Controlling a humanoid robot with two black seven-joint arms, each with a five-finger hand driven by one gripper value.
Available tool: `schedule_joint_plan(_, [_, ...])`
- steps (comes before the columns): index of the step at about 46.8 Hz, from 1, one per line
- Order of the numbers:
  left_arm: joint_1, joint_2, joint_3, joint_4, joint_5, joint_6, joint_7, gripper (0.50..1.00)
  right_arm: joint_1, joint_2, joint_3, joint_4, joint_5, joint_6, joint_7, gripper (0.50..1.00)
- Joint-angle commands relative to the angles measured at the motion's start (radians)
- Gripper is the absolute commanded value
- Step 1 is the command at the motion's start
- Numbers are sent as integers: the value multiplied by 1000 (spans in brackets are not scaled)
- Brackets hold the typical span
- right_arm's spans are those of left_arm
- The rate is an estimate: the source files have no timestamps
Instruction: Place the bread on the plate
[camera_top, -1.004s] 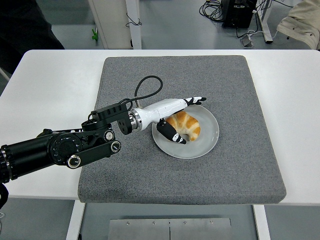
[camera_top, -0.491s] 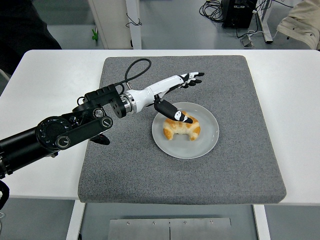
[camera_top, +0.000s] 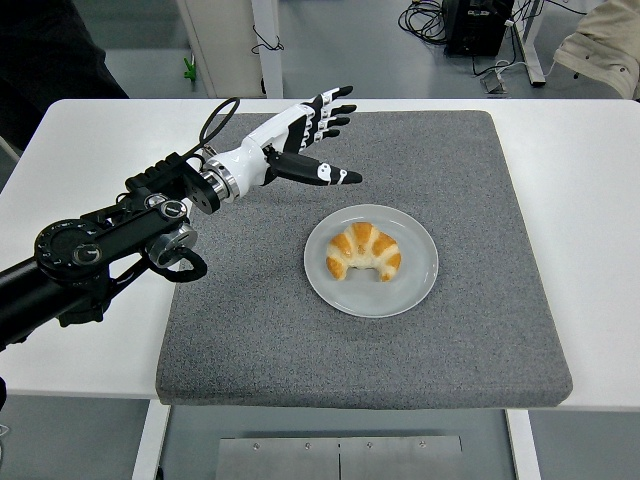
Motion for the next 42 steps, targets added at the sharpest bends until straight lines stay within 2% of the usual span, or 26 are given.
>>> schedule_joint_plan(1, [31, 0, -56, 0, -16, 29, 0, 968, 0, 0, 0, 0, 0, 1, 0, 1000])
schedule_joint_plan(11, [84, -9, -173, 3, -77, 71, -18, 968, 0, 0, 0, 0, 0, 0, 0, 1000])
schedule_joint_plan(18, [94, -8, -205, 12, -145, 100, -33, 968, 0, 0, 0, 0, 0, 0, 0, 1000])
schedule_joint_plan(23, [101, -9, -220, 66, -191, 118, -58, 968, 0, 0, 0, 0, 0, 1, 0, 1000])
schedule_joint_plan(33, [96, -32, -236, 179, -293, 118, -110, 968, 0, 0, 0, 0, 0, 1, 0, 1000])
schedule_joint_plan(42, [91, -64, -301, 250, -321, 120, -125, 968, 0, 0, 0, 0, 0, 0, 0, 1000])
